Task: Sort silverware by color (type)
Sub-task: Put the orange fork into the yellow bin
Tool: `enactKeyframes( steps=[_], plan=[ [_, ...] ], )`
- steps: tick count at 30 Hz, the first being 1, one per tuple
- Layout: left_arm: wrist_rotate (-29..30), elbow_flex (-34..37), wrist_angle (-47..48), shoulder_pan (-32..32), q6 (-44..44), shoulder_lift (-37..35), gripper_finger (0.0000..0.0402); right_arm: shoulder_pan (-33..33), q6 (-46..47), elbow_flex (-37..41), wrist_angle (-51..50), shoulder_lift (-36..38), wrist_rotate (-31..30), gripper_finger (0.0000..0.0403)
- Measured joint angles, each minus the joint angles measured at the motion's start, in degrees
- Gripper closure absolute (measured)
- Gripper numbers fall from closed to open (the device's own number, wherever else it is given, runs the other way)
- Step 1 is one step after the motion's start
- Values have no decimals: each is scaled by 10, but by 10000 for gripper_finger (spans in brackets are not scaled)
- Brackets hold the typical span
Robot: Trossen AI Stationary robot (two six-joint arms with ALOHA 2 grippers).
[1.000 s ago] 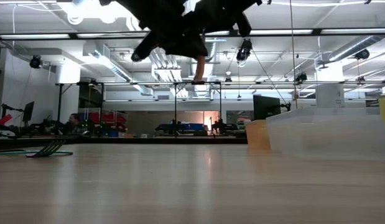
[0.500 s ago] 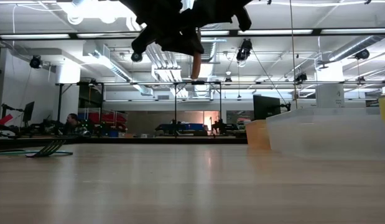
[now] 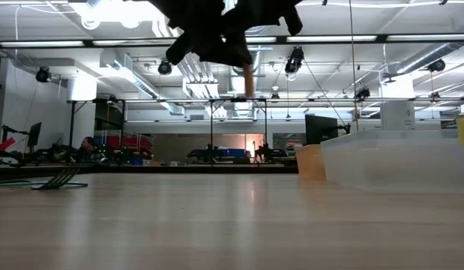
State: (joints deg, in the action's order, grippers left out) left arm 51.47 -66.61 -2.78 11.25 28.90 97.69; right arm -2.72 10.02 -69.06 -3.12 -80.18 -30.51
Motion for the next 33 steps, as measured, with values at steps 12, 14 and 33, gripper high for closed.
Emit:
enactKeyframes(
  steps=[12, 14, 33],
  plan=[
    [-68, -97, 249, 4, -25, -2, 240, 6, 7, -72, -280, 43, -42, 396],
    [-71, -113, 319, 6, 3, -2, 238, 1, 48, -115, -398, 53, -25, 396],
    [-81, -115, 684, 40, 193, -2, 240, -286, 534, -146, -714, 20, 297, 395]
  ],
)
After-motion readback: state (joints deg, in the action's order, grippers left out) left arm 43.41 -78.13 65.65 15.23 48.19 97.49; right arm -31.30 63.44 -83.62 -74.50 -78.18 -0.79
